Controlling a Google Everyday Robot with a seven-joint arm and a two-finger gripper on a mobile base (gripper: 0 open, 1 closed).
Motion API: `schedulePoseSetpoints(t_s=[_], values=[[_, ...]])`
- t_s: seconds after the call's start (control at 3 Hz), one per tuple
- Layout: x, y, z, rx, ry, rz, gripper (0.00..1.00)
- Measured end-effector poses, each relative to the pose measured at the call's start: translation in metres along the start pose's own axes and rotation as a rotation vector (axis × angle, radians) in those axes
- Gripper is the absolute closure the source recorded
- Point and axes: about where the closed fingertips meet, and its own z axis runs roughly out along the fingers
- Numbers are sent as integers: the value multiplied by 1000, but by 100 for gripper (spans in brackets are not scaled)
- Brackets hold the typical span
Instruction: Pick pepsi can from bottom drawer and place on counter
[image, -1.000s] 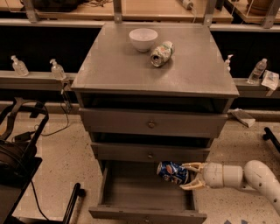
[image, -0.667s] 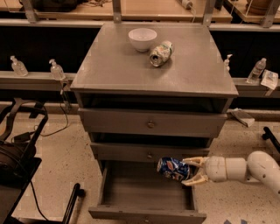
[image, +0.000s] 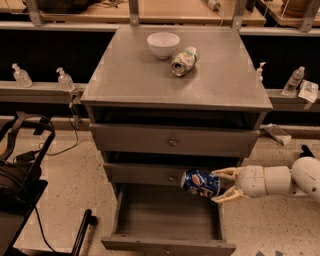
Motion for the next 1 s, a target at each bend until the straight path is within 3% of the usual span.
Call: schedulePoseSetpoints(t_s=[0.67,1.0], values=[[-7,-12,-12,40,2,31,100],[-32,-32,-48,104,51,15,100]])
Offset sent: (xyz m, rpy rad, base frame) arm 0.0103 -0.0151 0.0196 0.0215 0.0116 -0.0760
